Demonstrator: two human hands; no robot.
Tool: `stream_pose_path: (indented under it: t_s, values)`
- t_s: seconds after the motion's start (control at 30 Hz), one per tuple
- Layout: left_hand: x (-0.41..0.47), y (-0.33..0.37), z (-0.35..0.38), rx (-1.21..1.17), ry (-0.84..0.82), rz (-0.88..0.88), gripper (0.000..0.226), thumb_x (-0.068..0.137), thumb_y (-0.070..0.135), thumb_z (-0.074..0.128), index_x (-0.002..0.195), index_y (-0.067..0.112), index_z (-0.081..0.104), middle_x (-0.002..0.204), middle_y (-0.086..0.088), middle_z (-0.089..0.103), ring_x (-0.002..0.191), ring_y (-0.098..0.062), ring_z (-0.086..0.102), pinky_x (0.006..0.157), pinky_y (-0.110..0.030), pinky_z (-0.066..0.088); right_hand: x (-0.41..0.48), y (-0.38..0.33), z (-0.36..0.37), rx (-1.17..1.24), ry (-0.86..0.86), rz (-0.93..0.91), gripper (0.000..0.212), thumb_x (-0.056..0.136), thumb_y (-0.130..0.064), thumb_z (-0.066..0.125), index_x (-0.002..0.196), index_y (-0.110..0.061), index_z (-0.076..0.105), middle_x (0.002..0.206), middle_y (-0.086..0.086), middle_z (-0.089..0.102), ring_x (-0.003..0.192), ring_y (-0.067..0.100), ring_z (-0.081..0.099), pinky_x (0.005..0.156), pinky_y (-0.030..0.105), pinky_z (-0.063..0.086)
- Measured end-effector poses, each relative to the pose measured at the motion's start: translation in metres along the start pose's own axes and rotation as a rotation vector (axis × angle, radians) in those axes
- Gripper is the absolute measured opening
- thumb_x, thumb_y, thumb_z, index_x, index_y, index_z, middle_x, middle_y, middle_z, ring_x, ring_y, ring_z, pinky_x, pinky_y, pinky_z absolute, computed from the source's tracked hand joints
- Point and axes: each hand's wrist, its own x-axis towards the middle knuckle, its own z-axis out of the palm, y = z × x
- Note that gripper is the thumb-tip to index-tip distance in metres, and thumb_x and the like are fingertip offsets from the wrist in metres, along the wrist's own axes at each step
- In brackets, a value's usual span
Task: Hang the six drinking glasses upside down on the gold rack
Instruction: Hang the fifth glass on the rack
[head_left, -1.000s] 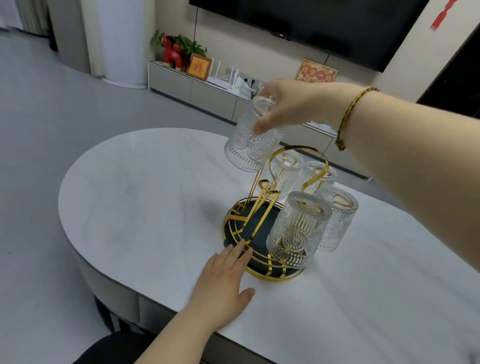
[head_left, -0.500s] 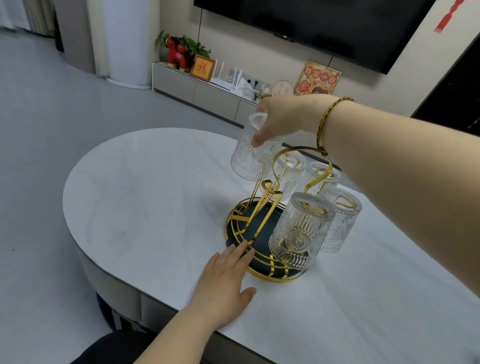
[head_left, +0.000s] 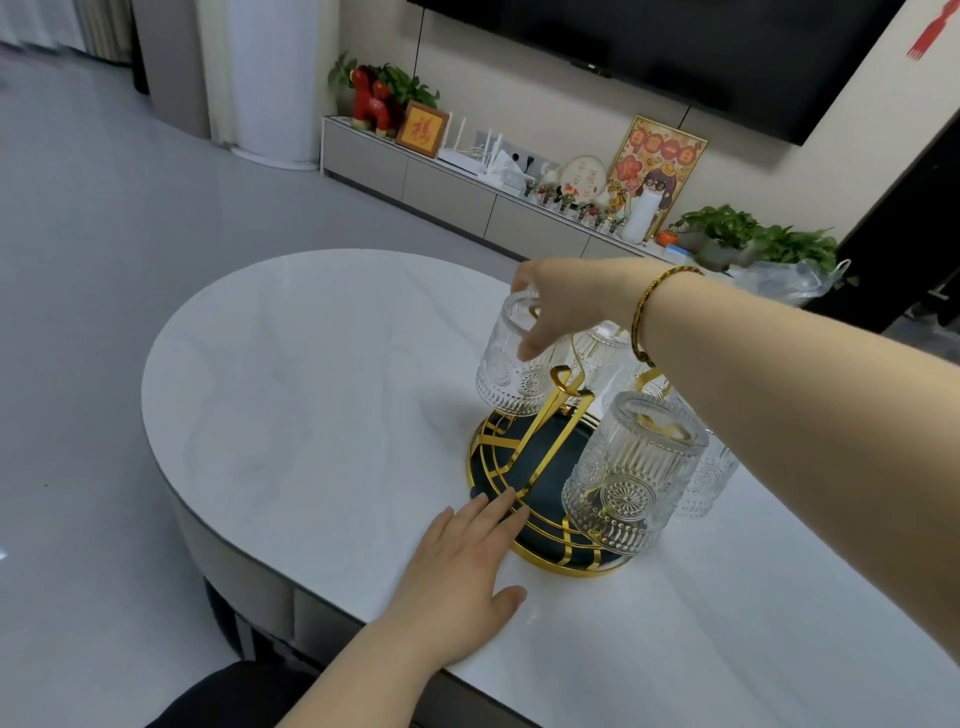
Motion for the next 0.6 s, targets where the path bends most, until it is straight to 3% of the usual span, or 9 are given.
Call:
stream_pose_path:
  t_s: [0.23, 0.43, 0.6]
  values:
    - [0.001, 0.001, 0.001, 0.005, 0.008, -0.002, 0.064, 0.09, 0.038, 0.042, 0.141, 0.032, 0.003, 0.154, 0.011, -0.007, 0.141, -0.009, -0.005, 0.114, -0.03, -0.004, -0.003, 0.006, -0.001, 0.024, -0.003, 0.022, 0.088, 0.064, -0.044, 0.07, 0.134, -0.015, 0.025, 0.14, 0.008, 0.04, 0.123, 0.029, 0.041, 0.099, 0.041, 0.036]
    - [0.002, 0.006, 0.006, 0.024, 0.055, -0.017, 0.065, 0.09, 0.037, 0.043, 0.141, 0.031, 0.002, 0.154, 0.01, -0.006, 0.141, -0.009, -0.005, 0.114, -0.029, -0.005, -0.032, 0.017, -0.008, 0.127, 0.117, -0.017, 0.073, 0.071, -0.04, 0.066, 0.132, -0.017, 0.032, 0.136, 0.007, 0.045, 0.116, 0.026, 0.047, 0.094, 0.035, 0.038]
    - [-0.001, 0.008, 0.007, 0.091, 0.081, -0.013, 0.063, 0.091, 0.036, 0.041, 0.141, 0.03, 0.002, 0.155, 0.008, -0.005, 0.141, -0.01, -0.005, 0.114, -0.028, -0.005, -0.081, 0.038, -0.005, 0.142, 0.323, -0.03, 0.057, 0.077, -0.032, 0.062, 0.127, -0.015, 0.04, 0.13, 0.007, 0.051, 0.113, 0.024, 0.049, 0.09, 0.032, 0.04]
